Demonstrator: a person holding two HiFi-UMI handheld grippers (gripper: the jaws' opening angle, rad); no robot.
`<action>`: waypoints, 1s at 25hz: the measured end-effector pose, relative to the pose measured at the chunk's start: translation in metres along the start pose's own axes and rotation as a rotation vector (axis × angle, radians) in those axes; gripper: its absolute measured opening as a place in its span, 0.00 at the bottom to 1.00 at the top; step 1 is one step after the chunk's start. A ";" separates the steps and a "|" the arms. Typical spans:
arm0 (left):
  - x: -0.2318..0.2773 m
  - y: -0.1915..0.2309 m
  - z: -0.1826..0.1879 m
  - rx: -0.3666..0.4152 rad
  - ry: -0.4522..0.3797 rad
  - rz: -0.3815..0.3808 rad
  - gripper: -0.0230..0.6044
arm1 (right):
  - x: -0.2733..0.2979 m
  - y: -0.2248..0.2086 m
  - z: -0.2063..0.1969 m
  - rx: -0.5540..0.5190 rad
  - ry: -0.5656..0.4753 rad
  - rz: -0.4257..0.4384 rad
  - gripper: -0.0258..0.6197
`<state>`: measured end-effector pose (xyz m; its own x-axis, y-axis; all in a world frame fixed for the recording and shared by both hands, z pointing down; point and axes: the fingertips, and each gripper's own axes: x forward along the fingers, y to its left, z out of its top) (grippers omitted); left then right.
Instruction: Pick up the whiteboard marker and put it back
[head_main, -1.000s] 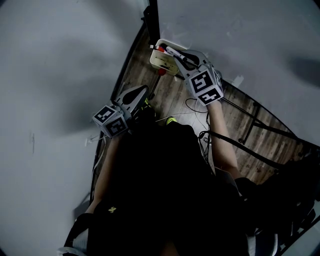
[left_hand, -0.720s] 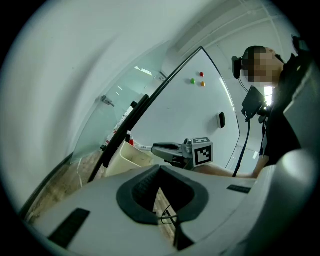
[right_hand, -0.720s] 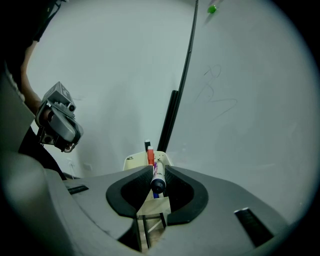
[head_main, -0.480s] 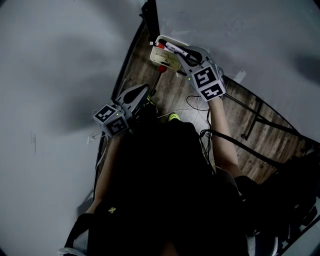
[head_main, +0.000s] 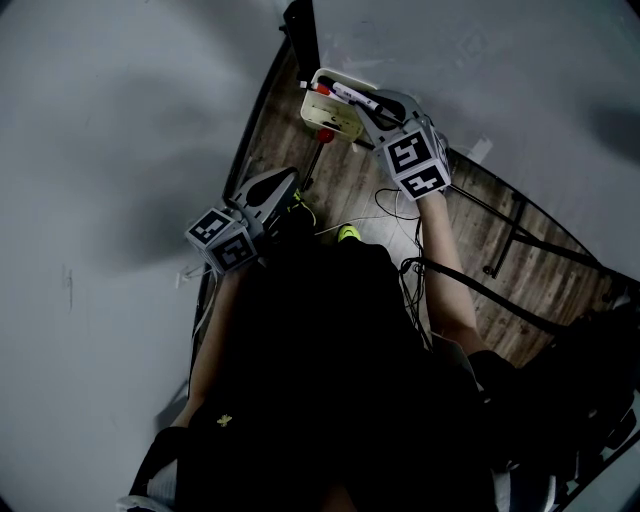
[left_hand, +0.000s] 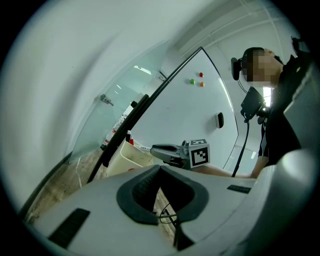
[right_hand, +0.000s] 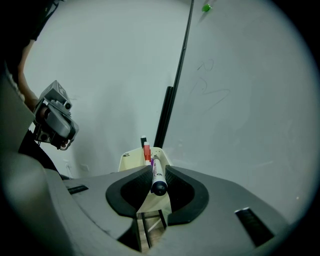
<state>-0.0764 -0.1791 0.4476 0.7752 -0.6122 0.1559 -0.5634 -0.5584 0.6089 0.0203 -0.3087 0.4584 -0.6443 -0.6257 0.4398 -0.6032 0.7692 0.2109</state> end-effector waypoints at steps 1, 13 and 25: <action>-0.001 0.000 -0.001 0.001 0.001 0.000 0.06 | 0.000 0.000 0.000 -0.004 0.001 -0.007 0.16; -0.003 -0.008 -0.001 0.014 0.000 -0.007 0.06 | -0.014 -0.001 0.005 -0.003 -0.021 -0.042 0.23; -0.001 -0.033 0.001 0.078 -0.044 0.015 0.06 | -0.049 0.009 0.015 0.002 -0.082 -0.006 0.19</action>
<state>-0.0594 -0.1605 0.4266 0.7540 -0.6440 0.1289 -0.5968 -0.5899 0.5439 0.0392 -0.2728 0.4253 -0.6769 -0.6392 0.3649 -0.6082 0.7650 0.2120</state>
